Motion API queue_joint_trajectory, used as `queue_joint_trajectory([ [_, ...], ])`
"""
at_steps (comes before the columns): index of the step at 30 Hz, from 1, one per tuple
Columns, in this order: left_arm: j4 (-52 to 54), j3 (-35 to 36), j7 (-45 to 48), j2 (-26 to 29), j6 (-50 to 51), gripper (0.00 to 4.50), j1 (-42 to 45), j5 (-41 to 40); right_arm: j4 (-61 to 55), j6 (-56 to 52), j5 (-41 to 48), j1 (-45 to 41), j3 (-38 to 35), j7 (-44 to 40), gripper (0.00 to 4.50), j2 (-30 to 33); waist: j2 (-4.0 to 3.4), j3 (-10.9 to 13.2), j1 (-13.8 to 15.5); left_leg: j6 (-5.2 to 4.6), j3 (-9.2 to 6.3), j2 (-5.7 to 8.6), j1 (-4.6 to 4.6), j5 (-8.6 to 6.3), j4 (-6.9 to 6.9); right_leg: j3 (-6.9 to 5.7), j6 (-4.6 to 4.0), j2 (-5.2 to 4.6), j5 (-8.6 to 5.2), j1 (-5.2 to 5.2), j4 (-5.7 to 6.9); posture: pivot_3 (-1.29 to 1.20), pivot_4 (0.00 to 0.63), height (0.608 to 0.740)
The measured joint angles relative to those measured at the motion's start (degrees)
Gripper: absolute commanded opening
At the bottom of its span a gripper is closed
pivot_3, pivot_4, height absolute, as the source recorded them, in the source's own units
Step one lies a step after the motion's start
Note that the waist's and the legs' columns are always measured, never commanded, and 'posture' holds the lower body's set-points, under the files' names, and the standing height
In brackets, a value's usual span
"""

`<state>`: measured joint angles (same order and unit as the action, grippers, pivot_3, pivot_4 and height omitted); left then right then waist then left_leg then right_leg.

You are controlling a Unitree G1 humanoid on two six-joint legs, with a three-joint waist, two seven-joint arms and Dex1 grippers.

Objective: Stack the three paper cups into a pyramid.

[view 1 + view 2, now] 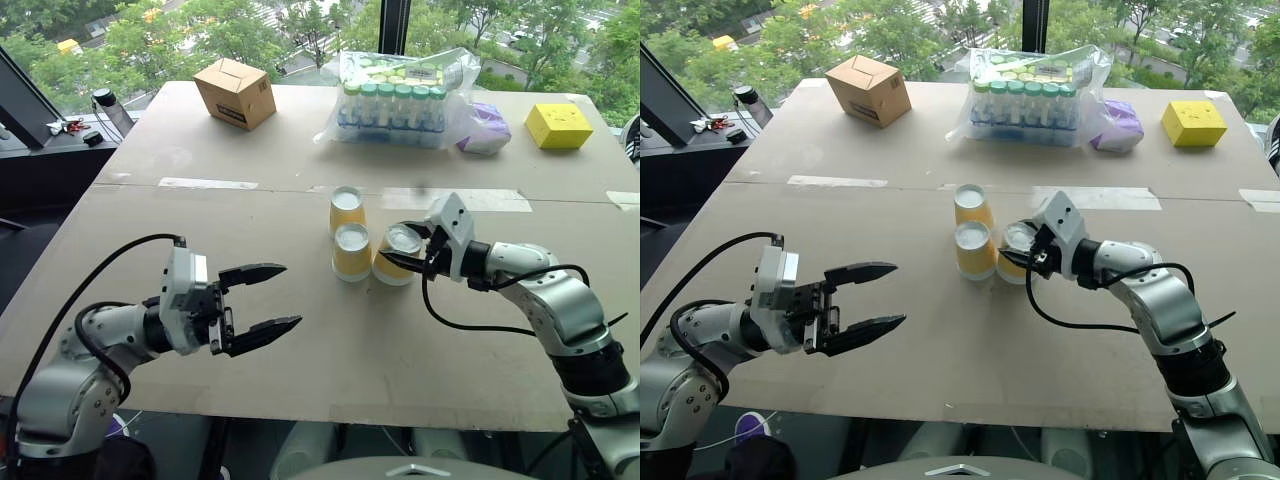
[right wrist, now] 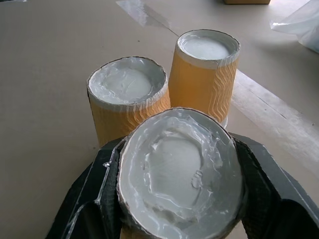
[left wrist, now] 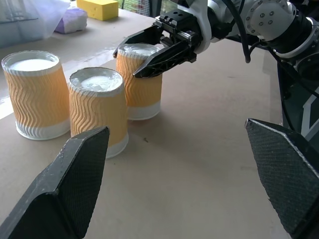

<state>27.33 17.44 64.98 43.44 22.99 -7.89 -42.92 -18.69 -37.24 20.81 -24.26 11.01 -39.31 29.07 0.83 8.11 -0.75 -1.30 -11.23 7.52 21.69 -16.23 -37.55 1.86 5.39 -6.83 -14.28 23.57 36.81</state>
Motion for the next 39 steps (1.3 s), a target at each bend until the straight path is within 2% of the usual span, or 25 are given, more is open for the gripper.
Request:
queue_joint_trajectory([
  [24,0.6,0.0,-0.4,0.0,-0.8,4.5,-1.3,0.2,1.0,1.6,-4.7,0.0,2.6,-0.9,2.27,-1.5,-0.01,0.0,0.0,0.0,0.0,0.0,0.0,0.0,0.02,0.0,0.0,0.0,0.0,0.01,0.0,0.0,0.15,0.74],
  [25,0.6,-0.1,-0.5,0.0,-0.8,4.5,-1.3,0.2,1.2,2.0,-5.0,0.0,2.7,-1.4,3.2,-1.3,-0.01,0.0,0.0,0.0,0.0,0.0,0.0,0.0,0.03,0.0,0.0,0.0,0.0,0.02,0.0,0.0,0.15,0.74],
  [26,0.6,-0.1,-0.5,0.0,-0.8,4.5,-1.3,0.2,1.2,2.3,-5.2,0.0,2.7,-1.6,3.46,-1.2,-0.01,0.0,0.0,0.0,0.0,0.0,0.0,0.0,0.03,0.0,0.0,0.0,0.0,0.01,0.0,0.0,0.15,0.74],
  [28,0.6,-0.1,-0.5,-0.1,-0.8,4.5,-1.3,0.2,1.3,2.4,-5.4,0.0,2.9,-1.8,4.41,-1.2,-0.01,0.0,0.0,0.0,0.0,0.0,0.0,0.0,0.03,0.0,0.0,0.0,0.0,0.01,0.0,0.0,0.15,0.74],
  [36,0.6,-0.1,-0.5,-0.3,-0.9,4.5,-1.3,0.6,1.3,2.7,-4.6,0.0,3.0,-4.0,4.46,-1.0,-0.01,0.0,0.0,0.0,0.0,0.0,0.0,0.0,0.03,0.0,0.0,0.0,0.0,0.01,0.0,0.0,0.15,0.74],
  [39,0.5,-0.1,-1.0,-0.7,-0.8,4.5,-1.3,0.6,0.8,3.8,-2.3,0.2,0.4,-5.3,4.46,-0.8,-0.01,0.0,0.0,0.0,0.0,0.0,0.0,0.0,0.03,0.0,0.0,0.0,0.0,0.01,-0.01,0.0,0.15,0.74],
])
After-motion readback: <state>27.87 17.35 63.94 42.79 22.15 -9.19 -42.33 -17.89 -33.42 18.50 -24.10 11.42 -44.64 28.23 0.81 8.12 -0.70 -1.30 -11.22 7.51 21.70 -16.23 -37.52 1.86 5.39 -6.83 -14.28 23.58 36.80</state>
